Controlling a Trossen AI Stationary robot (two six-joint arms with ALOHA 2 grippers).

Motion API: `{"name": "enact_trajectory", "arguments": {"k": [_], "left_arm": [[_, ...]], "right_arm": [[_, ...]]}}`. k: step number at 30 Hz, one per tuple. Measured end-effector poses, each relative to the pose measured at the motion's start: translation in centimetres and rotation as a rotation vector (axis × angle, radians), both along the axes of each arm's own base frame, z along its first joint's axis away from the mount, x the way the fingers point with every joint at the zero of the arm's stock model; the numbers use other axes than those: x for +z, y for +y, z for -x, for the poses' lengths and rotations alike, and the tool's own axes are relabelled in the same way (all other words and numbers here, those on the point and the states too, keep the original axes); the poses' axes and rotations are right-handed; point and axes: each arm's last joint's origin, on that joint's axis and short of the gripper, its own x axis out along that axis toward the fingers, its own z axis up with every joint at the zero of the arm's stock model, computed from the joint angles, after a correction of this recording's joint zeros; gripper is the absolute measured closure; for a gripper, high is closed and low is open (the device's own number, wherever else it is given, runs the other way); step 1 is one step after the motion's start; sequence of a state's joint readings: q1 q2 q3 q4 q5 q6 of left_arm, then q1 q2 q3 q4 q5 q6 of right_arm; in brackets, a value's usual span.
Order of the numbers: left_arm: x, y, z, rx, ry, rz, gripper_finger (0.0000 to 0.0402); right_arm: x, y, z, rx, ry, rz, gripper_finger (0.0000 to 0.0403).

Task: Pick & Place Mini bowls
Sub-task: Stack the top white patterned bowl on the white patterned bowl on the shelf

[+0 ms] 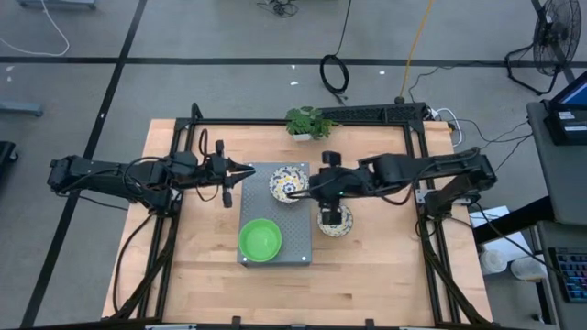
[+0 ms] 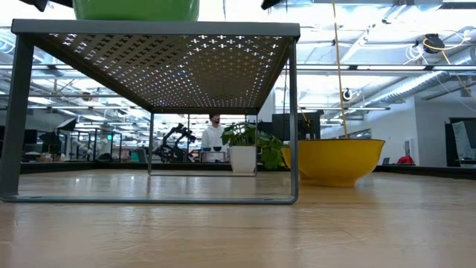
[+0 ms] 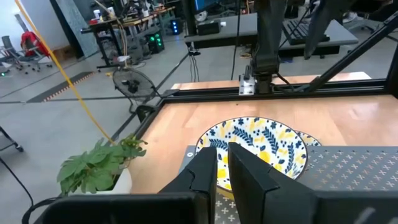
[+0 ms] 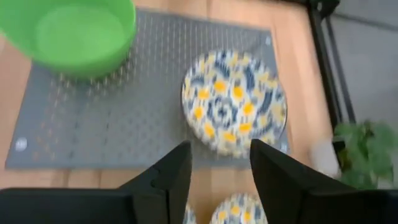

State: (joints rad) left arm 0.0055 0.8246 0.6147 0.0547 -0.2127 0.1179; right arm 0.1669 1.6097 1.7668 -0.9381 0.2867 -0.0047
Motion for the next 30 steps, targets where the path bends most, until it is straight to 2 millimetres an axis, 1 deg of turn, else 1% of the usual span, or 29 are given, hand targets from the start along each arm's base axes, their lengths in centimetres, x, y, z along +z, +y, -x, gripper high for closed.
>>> {"name": "enact_trajectory", "arguments": {"k": [5, 7, 11, 17, 19, 24, 30], "left_arm": [[0.0, 0.0, 0.0, -0.001, 0.0, 0.001, 0.0355], [0.0, 0.0, 0.0, -0.001, 0.0, 0.001, 0.0355], [0.0, 0.0, 0.0, -0.001, -0.001, 0.004, 0.0355], [0.0, 0.0, 0.0, 0.0, -0.001, 0.004, 0.0355], [0.0, 0.0, 0.0, 0.0, -0.001, 0.004, 0.0355], [0.0, 0.0, 0.0, -0.001, -0.001, 0.004, 0.0355], [0.0, 0.0, 0.0, 0.0, -0.001, 0.004, 0.0355]], "right_arm": [[-0.4, -0.7, 1.5, -0.072, 0.115, -0.027, 0.0241], [-1.0, -1.1, 1.6, -0.104, 0.153, -0.031, 0.0241], [-3.9, -2.0, 1.6, -0.137, 0.247, -0.02, 0.0242], [-9.4, -4.4, 1.9, -0.209, 0.373, -0.01, 0.0242], [-11.0, -5.1, 2.2, -0.23, 0.411, -0.013, 0.0242], [-13.9, -6.3, 3.0, -0.251, 0.473, -0.07, 0.0241], [-16.2, -6.4, 3.9, -0.237, 0.519, -0.077, 0.0244]]}}
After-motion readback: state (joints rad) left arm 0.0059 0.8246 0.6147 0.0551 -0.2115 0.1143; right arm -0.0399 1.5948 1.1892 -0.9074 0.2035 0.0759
